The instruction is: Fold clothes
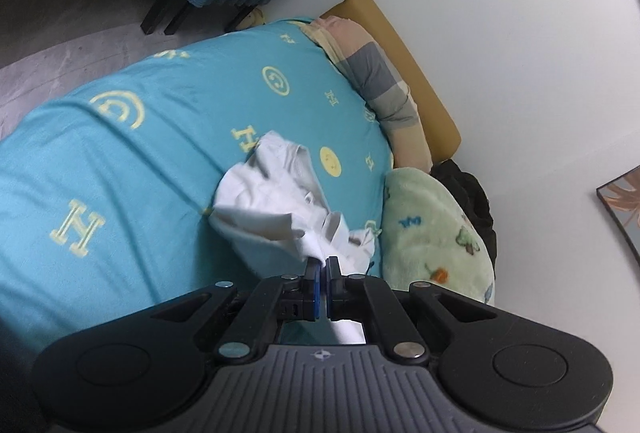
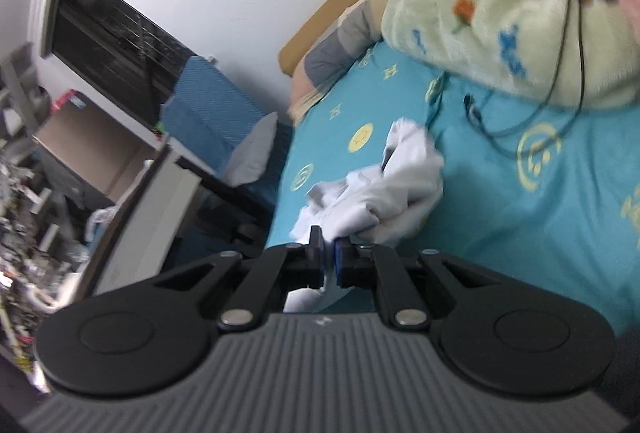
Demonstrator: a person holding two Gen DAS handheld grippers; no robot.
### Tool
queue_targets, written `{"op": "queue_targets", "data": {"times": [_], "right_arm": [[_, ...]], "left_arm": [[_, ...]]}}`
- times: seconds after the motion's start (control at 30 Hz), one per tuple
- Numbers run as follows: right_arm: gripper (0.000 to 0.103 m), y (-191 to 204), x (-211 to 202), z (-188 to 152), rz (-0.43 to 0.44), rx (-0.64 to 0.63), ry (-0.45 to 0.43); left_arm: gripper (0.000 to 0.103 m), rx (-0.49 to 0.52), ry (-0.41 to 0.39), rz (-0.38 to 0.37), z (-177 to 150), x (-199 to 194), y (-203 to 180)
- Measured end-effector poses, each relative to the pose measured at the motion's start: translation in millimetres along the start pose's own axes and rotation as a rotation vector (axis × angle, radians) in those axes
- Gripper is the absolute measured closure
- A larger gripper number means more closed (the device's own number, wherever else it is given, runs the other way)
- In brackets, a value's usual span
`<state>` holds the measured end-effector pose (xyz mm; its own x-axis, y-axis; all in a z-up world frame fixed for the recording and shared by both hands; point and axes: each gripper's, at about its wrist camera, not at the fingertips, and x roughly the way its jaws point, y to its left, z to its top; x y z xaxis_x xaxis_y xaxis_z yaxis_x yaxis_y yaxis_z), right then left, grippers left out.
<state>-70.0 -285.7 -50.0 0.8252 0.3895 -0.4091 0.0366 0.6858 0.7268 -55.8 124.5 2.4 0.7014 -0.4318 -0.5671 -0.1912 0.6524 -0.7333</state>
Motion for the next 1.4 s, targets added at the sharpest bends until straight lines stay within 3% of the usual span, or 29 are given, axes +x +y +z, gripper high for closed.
{"op": "queue_targets", "data": {"times": [0.17, 0.3, 0.5, 0.6, 0.63, 0.67, 0.7, 0.73, 0.77, 0.8, 0.83, 0.9, 0.93, 1.07, 1.13, 1.27, 1.37, 1.4], "right_arm": [[0.094, 7.5, 57.0, 45.9, -0.048, 0.035, -0.016], [0.093, -4.6, 120.6, 75.1, -0.103, 0.090, -0.010], [0.092, -48.5, 201.5, 72.3, -0.151, 0.027, 0.054], [0.089, -74.2, 219.2, 71.2, -0.093, 0.074, 0.111], [0.085, -77.9, 222.0, 73.3, -0.091, 0.075, 0.122], [0.074, -79.7, 223.2, 75.3, -0.093, 0.076, 0.129], [0.054, -79.0, 222.7, 76.3, -0.080, 0.079, 0.133], [0.043, -75.1, 221.3, 75.5, -0.049, 0.071, 0.140], [0.025, -71.1, 219.9, 74.7, -0.018, 0.064, 0.147], [0.023, -67.1, 218.4, 73.9, 0.012, 0.055, 0.153], [0.023, -61.1, 215.2, 73.2, 0.027, 0.024, 0.149], [0.023, -52.4, 207.6, 74.3, 0.038, -0.032, 0.127], [0.022, -49.5, 203.3, 76.1, 0.034, -0.059, 0.110], [0.023, -44.6, 197.6, 83.1, -0.040, -0.219, 0.049], [0.023, -47.8, 206.8, 83.2, -0.099, -0.274, 0.056], [0.024, -55.5, 232.1, 74.7, -0.125, -0.320, 0.098], [0.042, -59.8, 242.8, 65.9, -0.143, -0.350, 0.105], [0.060, -59.1, 244.5, 64.3, -0.150, -0.363, 0.103]], "left_arm": [[0.100, 0.062, -0.020, 0.076, 47.7, 61.0, -34.2], [0.100, 0.103, -0.035, 0.150, 74.2, 122.7, -39.5], [0.100, 0.239, -0.045, 0.214, 85.1, 199.6, -9.1], [0.099, 0.261, -0.025, 0.203, 88.1, 220.1, 4.8], [0.100, 0.272, -0.016, 0.200, 89.2, 224.2, 5.6], [0.096, 0.284, -0.007, 0.197, 90.3, 228.3, 6.4], [0.086, 0.298, 0.005, 0.193, 91.4, 231.5, 5.0], [0.077, 0.324, 0.017, 0.188, 92.0, 233.0, 0.4], [0.059, 0.356, 0.027, 0.182, 92.3, 233.8, -5.3], [0.048, 0.401, 0.029, 0.174, 92.0, 233.2, -11.5], [0.043, 0.458, 0.025, 0.170, 91.2, 230.8, -18.1], [0.021, 0.566, 0.015, 0.165, 89.5, 224.8, -28.3], [0.019, 0.607, 0.007, 0.164, 88.8, 221.6, -30.4], [0.019, 0.712, 0.003, 0.204, 85.0, 224.4, -27.0], [0.019, 0.728, 0.034, 0.257, 83.1, 237.9, -19.1], [0.026, 0.725, 0.073, 0.322, 81.6, 260.5, -1.2], [0.035, 0.661, 0.089, 0.300, 85.9, 264.6, 11.2], [0.045, 0.642, 0.094, 0.295, 87.0, 266.0, 13.9]]}}
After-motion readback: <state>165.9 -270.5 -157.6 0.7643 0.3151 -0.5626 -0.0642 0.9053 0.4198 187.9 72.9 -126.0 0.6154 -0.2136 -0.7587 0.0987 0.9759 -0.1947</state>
